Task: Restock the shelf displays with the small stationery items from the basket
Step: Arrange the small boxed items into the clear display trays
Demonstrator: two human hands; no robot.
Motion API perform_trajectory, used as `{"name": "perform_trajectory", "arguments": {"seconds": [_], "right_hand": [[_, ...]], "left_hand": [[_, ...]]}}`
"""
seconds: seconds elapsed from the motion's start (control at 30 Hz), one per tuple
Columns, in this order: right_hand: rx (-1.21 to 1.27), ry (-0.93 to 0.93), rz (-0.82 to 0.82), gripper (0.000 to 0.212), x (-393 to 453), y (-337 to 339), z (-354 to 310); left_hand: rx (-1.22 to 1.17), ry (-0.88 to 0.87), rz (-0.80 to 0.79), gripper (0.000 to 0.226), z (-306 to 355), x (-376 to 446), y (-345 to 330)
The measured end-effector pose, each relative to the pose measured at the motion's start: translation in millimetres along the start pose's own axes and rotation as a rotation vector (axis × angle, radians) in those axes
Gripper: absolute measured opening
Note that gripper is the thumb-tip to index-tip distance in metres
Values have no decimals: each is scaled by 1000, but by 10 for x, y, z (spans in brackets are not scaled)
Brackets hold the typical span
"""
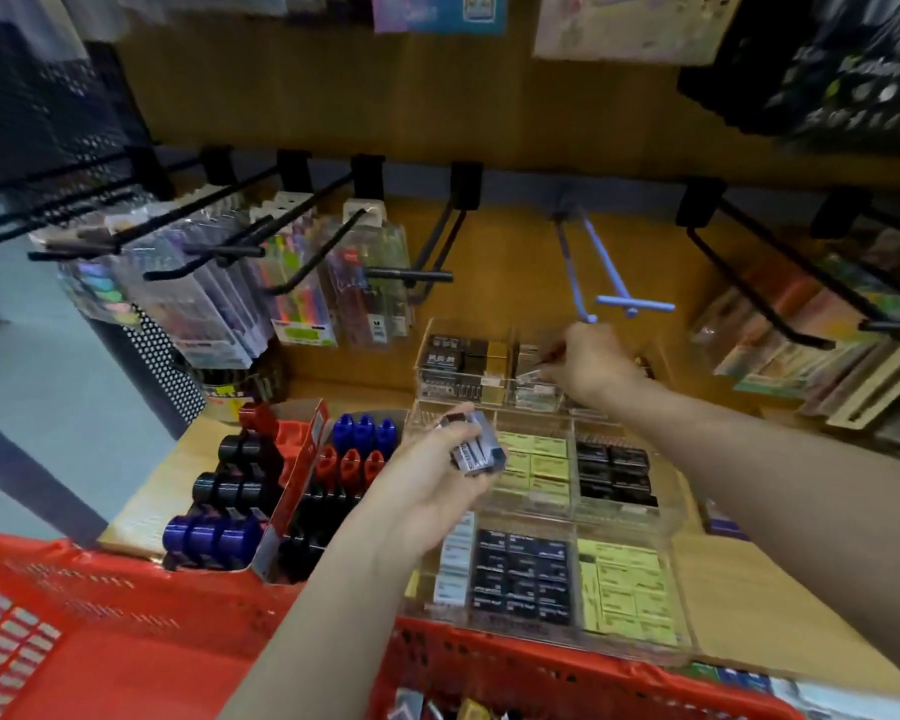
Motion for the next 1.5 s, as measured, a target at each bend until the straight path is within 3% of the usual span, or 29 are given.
{"name": "perform_trajectory", "arguments": {"seconds": [0.1,0.3,0.43,0.53,0.6,0.67,0.77,0.83,0.93,1.1,1.3,1.4,1.5], "right_hand": [[-84,-50,-2,12,8,-1,8],[-264,30,-60,44,-55,-92,-66],[-321,56,-134,62,-229,-187,0],[-275,88,-149,50,-359,-181,-46],[-77,197,-18,35,-500,-87,-138],[320,217,47,25,-690,-10,-135],[874,155,-185,20,-967,-178,-91],[980,160,-211,28,-1068,-227,-58],[842,230,-140,39,-1136,-136,-44],[590,369,-301,40,-1283,-48,-62],[546,276,-168,25,-1302,45,121],[622,180,-44,26,-1241,97,260],[596,147,-24,26,-1204,86,289]], "left_hand": [[-139,11,-33,26,-3,-4,-20],[-193,-35,-19,25,76,11,-91],[-109,-34,-38,39,49,4,-93],[-41,-36,-31,46,8,-18,-98],[-17,-33,-25,47,-26,-34,-119],[-21,-40,-38,48,-51,-45,-151],[-8,-59,-71,37,-65,-53,-231],[7,-68,-95,28,-70,-66,-288],[177,-20,-112,24,-104,-113,-347],[534,37,-119,33,-100,-159,-393],[492,7,-15,33,-84,-132,-394],[421,-5,48,31,-65,-124,-351],[452,-26,63,23,-46,-100,-326]]}}
Point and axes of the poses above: each hand's wrist, its own x-axis towards the middle knuckle, its own y-axis out of the back of the hand, z = x × y, the point moved 6 cm from there along x, towards the middle knuckle, and after that the axes turned 9 degrees about -z, right-handed, at the moved point
